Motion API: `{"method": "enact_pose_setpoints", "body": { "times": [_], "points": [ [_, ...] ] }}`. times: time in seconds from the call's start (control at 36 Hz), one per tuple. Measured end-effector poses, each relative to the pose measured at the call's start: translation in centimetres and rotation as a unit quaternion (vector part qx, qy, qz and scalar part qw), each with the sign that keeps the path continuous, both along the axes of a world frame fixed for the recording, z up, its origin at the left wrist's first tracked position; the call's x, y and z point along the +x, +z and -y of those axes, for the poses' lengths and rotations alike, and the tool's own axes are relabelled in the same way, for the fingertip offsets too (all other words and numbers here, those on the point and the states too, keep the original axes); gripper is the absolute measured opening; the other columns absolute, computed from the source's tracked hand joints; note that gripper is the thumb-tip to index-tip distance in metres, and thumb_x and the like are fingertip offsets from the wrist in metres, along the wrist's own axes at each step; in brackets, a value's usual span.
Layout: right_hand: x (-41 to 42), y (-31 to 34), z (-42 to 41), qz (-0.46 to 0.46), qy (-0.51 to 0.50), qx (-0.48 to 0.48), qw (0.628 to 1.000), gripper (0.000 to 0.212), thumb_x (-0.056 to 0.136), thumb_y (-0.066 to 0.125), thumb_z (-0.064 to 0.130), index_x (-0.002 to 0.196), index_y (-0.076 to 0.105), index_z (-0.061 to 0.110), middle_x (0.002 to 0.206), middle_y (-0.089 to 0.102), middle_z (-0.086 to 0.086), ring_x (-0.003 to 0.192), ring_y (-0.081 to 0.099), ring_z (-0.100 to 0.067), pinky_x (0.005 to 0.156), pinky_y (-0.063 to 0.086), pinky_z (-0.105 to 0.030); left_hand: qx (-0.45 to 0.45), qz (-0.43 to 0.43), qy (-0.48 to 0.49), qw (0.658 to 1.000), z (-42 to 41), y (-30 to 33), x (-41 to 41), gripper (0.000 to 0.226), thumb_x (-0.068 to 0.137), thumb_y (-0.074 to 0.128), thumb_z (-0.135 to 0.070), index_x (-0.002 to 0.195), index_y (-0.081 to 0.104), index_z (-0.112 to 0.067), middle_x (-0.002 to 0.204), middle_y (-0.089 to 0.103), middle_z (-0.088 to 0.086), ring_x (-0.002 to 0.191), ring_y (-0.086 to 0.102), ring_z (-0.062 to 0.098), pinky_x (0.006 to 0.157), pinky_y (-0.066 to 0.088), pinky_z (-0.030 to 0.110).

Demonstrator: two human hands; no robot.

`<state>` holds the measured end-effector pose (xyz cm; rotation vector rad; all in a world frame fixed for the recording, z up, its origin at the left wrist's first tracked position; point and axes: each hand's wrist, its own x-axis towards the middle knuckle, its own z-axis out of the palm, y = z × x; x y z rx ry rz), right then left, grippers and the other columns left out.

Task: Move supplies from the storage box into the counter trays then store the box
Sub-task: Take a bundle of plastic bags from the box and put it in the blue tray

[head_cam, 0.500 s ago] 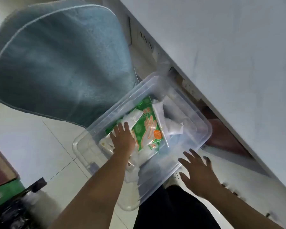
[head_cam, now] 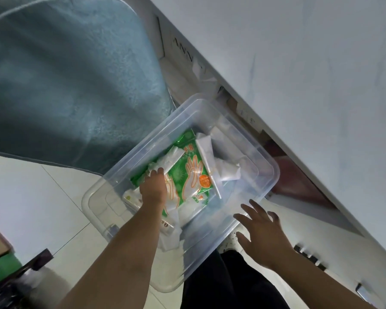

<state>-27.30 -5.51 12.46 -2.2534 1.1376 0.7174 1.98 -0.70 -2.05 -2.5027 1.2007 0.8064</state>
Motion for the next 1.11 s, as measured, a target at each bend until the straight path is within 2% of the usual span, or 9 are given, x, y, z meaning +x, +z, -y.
{"method": "enact_pose_setpoints", "body": {
  "times": [0.08, 0.17, 0.33, 0.5, 0.61, 0.69, 0.83, 1.03, 1.11],
  "points": [
    [0.4, 1.0, 0.6, -0.023, -0.012, 0.06, 0.998, 0.049, 0.093, 0.044, 0.045, 0.141, 0.044, 0.037, 0.16, 0.026, 0.007, 0.151, 0.006, -0.014, 0.118, 0.011, -0.052, -0.03, -0.015, 0.036, 0.999, 0.1, 1.2, 0.3, 0.029, 0.096, 0.047, -0.006, 0.122, 0.054, -0.016, 0.111, 0.067, 0.006, 0.098, 0.068, 0.024, 0.077, 0.057, 0.033],
    [1.1, 2.5, 0.9, -0.026, -0.033, 0.078, 0.996, 0.049, 0.096, 0.044, 0.043, 0.145, 0.038, 0.036, 0.161, 0.021, 0.009, 0.15, 0.008, -0.012, 0.119, 0.009, -0.046, -0.074, -0.105, 0.169, 0.977, -0.1, 3.3, 0.4, 0.038, 0.088, 0.057, 0.0, 0.123, 0.061, -0.015, 0.119, 0.068, 0.007, 0.107, 0.066, 0.028, 0.087, 0.056, 0.038],
    [1.6, 6.5, 0.4, 0.105, -0.183, 0.132, 0.968, 0.042, 0.091, 0.061, 0.036, 0.131, 0.055, 0.029, 0.142, 0.049, 0.008, 0.132, 0.043, -0.013, 0.107, 0.031, -0.026, -0.165, -0.336, 0.455, 0.808, -3.0, 11.6, -0.9, 0.048, 0.08, 0.059, 0.003, 0.125, 0.064, -0.012, 0.11, 0.071, 0.01, 0.097, 0.069, 0.035, 0.077, 0.06, 0.044],
    [1.3, 13.7, 0.3, 0.258, -0.354, 0.272, 0.857, 0.034, 0.085, 0.073, 0.027, 0.118, 0.065, 0.031, 0.118, 0.063, 0.012, 0.109, 0.059, -0.007, 0.084, 0.047, -0.023, -0.28, -0.481, 0.509, 0.657, -7.0, 23.6, -6.9, 0.056, 0.082, 0.056, 0.012, 0.127, 0.061, -0.02, 0.114, 0.072, 0.007, 0.092, 0.068, 0.029, 0.063, 0.054, 0.033],
    [0.0, 17.8, 1.2, 0.332, -0.438, 0.372, 0.748, 0.033, 0.082, 0.072, 0.016, 0.114, 0.068, 0.026, 0.109, 0.074, -0.003, 0.103, 0.068, -0.017, 0.093, 0.052, -0.044, -0.32, -0.527, 0.491, 0.615, -8.2, 29.1, -11.4, 0.052, 0.085, 0.059, 0.012, 0.125, 0.062, -0.021, 0.117, 0.071, 0.005, 0.094, 0.07, 0.023, 0.064, 0.055, 0.034],
    [-1.2, 19.8, 1.8, 0.364, -0.445, 0.416, 0.704, 0.044, 0.075, 0.073, 0.021, 0.119, 0.067, 0.022, 0.111, 0.073, -0.007, 0.105, 0.069, -0.021, 0.093, 0.054, -0.047, -0.329, -0.561, 0.454, 0.609, -8.4, 31.8, -14.2, 0.051, 0.08, 0.066, 0.009, 0.12, 0.067, -0.023, 0.114, 0.072, 0.005, 0.094, 0.071, 0.022, 0.072, 0.056, 0.039],
    [-3.4, 21.5, 2.1, 0.404, -0.454, 0.425, 0.671, 0.035, 0.083, 0.068, 0.009, 0.118, 0.067, 0.007, 0.11, 0.07, -0.014, 0.098, 0.067, -0.026, 0.089, 0.055, -0.048, -0.332, -0.592, 0.404, 0.613, -7.8, 33.5, -17.3, 0.05, 0.076, 0.066, 0.007, 0.116, 0.07, -0.022, 0.111, 0.072, 0.009, 0.093, 0.07, 0.022, 0.072, 0.056, 0.035],
    [-5.9, 22.2, 1.7, 0.427, -0.494, 0.358, 0.668, 0.038, 0.079, 0.068, 0.002, 0.116, 0.068, 0.009, 0.112, 0.072, -0.015, 0.102, 0.069, -0.035, 0.09, 0.052, -0.053, -0.299, -0.592, 0.332, 0.67, -5.8, 33.7, -19.6, 0.053, 0.089, 0.056, 0.013, 0.119, 0.066, -0.029, 0.114, 0.073, 0.005, 0.099, 0.067, 0.022, 0.088, 0.05, 0.045],
    [-6.6, 22.6, 1.5, 0.437, -0.514, 0.308, 0.671, 0.035, 0.081, 0.066, -0.002, 0.114, 0.068, 0.009, 0.108, 0.074, -0.014, 0.099, 0.07, -0.036, 0.086, 0.057, -0.05, -0.314, -0.55, 0.244, 0.734, -4.8, 33.5, -20.0, 0.053, 0.092, 0.055, 0.006, 0.126, 0.063, -0.034, 0.118, 0.072, 0.0, 0.107, 0.068, 0.018, 0.096, 0.053, 0.04]
  ]
}}
